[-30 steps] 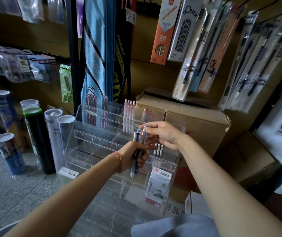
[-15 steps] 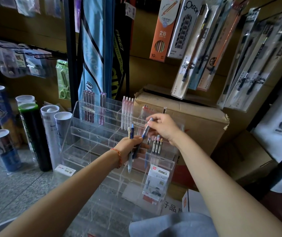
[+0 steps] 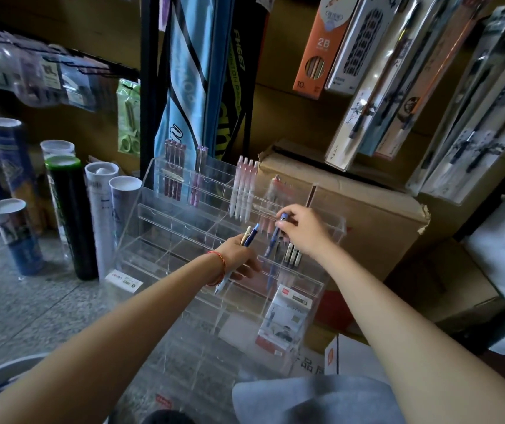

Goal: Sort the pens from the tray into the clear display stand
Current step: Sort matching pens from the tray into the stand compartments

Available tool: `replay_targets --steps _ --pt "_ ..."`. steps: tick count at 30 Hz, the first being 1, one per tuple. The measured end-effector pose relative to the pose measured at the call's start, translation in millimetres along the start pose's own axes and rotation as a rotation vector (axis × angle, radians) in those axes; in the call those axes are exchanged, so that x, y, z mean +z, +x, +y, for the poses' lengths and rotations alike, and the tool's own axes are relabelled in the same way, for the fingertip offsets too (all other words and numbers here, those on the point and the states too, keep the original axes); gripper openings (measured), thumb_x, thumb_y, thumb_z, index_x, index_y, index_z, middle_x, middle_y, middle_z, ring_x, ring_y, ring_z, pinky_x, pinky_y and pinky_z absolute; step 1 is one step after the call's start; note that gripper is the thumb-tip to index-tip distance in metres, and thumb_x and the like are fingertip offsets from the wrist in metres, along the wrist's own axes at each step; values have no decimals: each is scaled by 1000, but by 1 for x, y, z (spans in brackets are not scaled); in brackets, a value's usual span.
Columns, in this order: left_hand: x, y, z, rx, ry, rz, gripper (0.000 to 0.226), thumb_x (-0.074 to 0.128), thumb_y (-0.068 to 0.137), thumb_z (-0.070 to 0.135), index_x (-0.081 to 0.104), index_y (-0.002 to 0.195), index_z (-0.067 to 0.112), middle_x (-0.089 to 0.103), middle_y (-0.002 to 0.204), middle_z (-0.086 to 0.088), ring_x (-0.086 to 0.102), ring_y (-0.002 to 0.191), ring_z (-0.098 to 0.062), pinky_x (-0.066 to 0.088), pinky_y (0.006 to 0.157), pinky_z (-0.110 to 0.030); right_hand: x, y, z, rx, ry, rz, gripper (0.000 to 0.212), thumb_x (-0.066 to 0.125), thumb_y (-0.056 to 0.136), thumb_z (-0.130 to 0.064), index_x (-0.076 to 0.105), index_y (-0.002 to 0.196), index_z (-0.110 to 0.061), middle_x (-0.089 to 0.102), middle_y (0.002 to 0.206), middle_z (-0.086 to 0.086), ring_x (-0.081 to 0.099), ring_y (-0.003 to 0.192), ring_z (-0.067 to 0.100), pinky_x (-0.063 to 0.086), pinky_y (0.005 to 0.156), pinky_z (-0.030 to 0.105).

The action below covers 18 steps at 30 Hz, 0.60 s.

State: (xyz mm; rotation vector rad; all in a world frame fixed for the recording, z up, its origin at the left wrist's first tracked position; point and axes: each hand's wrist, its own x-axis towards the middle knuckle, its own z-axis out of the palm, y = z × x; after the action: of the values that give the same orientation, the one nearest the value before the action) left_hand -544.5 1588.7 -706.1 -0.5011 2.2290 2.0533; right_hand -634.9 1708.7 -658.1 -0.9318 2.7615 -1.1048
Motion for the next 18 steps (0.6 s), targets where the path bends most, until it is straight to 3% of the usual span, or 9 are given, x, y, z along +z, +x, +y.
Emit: replay_targets --steps 2,7,9,12,15,18 --pt "-2 1 -1 -6 22 -7 44 49 87 -3 42 125 18 64 70 -6 56 53 -15 44 53 -23 2 2 2 19 -57 -57 10 57 89 -10 60 95 -18 63 98 7 62 84 25 52 76 38" --pt "-6 4 0 -30 0 -11 55 49 86 -4 38 133 22 65 62 -4 55 50 -15 44 52 -23 11 6 1 37 -154 -97 12 57 90 -12 63 100 -14 64 100 5 57 86 18 40 66 23" --pt "-6 5 1 -35 -7 -16 55 47 88 -3 36 136 22 65 68 -7 54 54 -17 44 53 -24 16 6 1 58 -219 -109 14 58 89 -12 64 102 -12 63 103 5 55 88 17 39 68 22" --pt "-8 6 1 -35 -1 -25 58 44 89 -1 31 140 24 66 74 -9 55 57 -17 45 54 -25 22 5 3 78 -357 -142 14 61 88 -13 65 101 -12 64 101 8 55 86 20 40 73 23" --pt "-12 7 2 -29 -5 -36 59 41 92 1 27 144 27 68 64 -3 56 57 -17 47 57 -27 25 5 0 65 -560 -198 23 59 89 -14 64 112 -16 64 108 9 56 85 23 42 72 26" --pt "-14 4 4 -29 -10 -46 58 41 93 3 27 144 27 67 57 1 57 49 -12 49 54 -25 27 5 -5 77 -665 -257 34 56 90 -9 58 123 -17 60 119 9 58 100 27 46 82 32"
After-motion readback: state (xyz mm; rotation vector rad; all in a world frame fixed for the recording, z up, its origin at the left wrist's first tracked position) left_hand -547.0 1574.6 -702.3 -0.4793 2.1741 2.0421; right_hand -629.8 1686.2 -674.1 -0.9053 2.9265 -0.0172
